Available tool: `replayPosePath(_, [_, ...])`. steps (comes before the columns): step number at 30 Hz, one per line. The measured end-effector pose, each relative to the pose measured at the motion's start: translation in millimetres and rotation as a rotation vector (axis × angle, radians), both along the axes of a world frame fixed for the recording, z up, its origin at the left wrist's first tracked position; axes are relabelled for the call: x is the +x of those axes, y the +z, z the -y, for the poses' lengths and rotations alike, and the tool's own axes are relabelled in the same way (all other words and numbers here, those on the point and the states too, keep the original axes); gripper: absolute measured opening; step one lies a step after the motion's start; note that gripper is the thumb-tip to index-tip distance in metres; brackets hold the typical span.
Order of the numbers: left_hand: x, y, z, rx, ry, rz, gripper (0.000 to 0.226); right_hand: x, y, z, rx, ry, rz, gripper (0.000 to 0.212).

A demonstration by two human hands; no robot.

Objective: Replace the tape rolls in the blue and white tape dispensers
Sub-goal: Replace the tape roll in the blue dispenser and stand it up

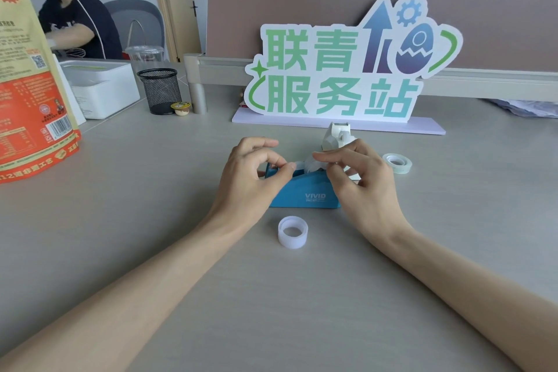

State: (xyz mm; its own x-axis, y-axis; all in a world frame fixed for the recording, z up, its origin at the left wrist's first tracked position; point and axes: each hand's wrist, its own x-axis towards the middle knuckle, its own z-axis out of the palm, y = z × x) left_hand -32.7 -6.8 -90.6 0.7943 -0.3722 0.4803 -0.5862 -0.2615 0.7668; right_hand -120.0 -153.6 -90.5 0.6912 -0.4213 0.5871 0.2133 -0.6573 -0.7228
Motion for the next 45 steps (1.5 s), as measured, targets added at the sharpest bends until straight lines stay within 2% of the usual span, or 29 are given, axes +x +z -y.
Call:
replayPosePath(16, [-0.8,0.6,1.2,-0.013,0.003,-0.007,0.018,-2.1,-0.1,4.8,-0.166,0.043,0.004,0.033])
replayPosePath(28, [5.1,0.1,-4.9,-0.094,0.014,-0.124,0.013,-4.2,0.9,3.5,-0.197,0.035,-0.005,0.039])
replayPosePath(35, [15.6,0.6,-22.4,-0.208,0.052,-0.212,0.015,-5.1,-1.6,0.8,-0.324,0.041,0.0,0.04])
replayPosePath(45, [28.8,4.5,-37.2,-0.164,0.101,-0.154,0.021,-4.7,0.1,3.1,-0.269,0.035,-0.053,0.037])
